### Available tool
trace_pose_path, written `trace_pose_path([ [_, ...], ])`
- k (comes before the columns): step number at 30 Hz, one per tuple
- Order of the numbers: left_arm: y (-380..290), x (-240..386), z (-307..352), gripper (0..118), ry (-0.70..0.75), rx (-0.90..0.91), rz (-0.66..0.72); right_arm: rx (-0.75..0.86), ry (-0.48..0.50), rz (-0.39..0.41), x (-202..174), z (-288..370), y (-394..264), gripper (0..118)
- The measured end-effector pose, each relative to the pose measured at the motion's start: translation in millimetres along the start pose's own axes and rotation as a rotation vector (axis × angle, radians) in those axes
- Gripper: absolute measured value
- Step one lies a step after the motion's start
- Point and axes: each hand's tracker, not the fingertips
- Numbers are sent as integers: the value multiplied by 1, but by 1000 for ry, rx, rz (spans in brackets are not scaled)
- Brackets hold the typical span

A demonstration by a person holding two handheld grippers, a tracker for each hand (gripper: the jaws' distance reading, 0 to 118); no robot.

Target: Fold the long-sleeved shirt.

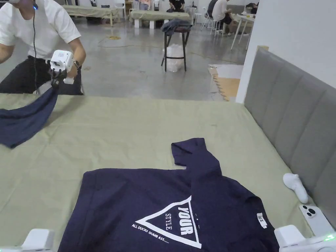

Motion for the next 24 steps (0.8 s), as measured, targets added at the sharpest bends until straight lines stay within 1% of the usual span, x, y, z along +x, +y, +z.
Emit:
trace_pose_path([
  [2,-11,-2,-5,11,32,-47,1,-73,38,7,-4,-10,-13,4],
  [3,-16,-3,-7,11,37,-79,-15,-117,39,24,-8,-15,-18,4],
  [6,-22,-7,-12,11,23,-77,-4,-142,28,49,-15,-33,-26,4],
  [7,-22,-9,-14,11,15,-62,30,-141,21,34,-15,-40,-25,4],
  [8,-21,-10,-16,13,12,-63,45,-146,10,20,-15,-44,-24,4],
  [9,-20,-9,-14,22,8,-59,43,-135,-2,5,-15,-44,-21,10],
  [10,-19,-9,-10,54,8,-28,44,-89,-26,-24,-12,-43,-19,35],
  [11,-17,-9,-7,85,11,3,46,-60,-45,-39,-11,-39,-16,70],
  [12,-12,-9,-4,108,5,-1,37,-36,-53,-40,-8,-35,-11,100],
  [13,-6,-9,3,108,-8,8,40,-12,-53,-44,-6,-28,-5,115],
  [14,2,-12,6,103,-39,65,35,27,-42,-52,-4,-17,0,113],
  [15,12,-12,10,101,-53,82,31,70,-26,-69,0,-8,11,111],
  [16,24,-14,19,98,-44,92,39,106,-27,-96,4,1,24,100],
  [17,37,-13,22,88,-31,106,45,131,-30,-112,7,9,38,72],
  [18,52,-13,25,65,-33,133,39,167,-32,-116,8,21,55,24],
  [19,68,-11,28,13,-36,186,14,210,-45,-105,11,27,76,1],
  [20,83,-1,35,7,-29,220,-13,254,-36,-113,13,32,93,1],
  [21,100,1,35,5,-17,261,-3,286,-35,-110,15,36,115,1],
  [22,117,3,34,4,-11,274,-18,291,-23,-91,16,42,139,1],
  [24,148,9,32,4,-18,312,-30,340,-34,-41,17,49,187,1],
])
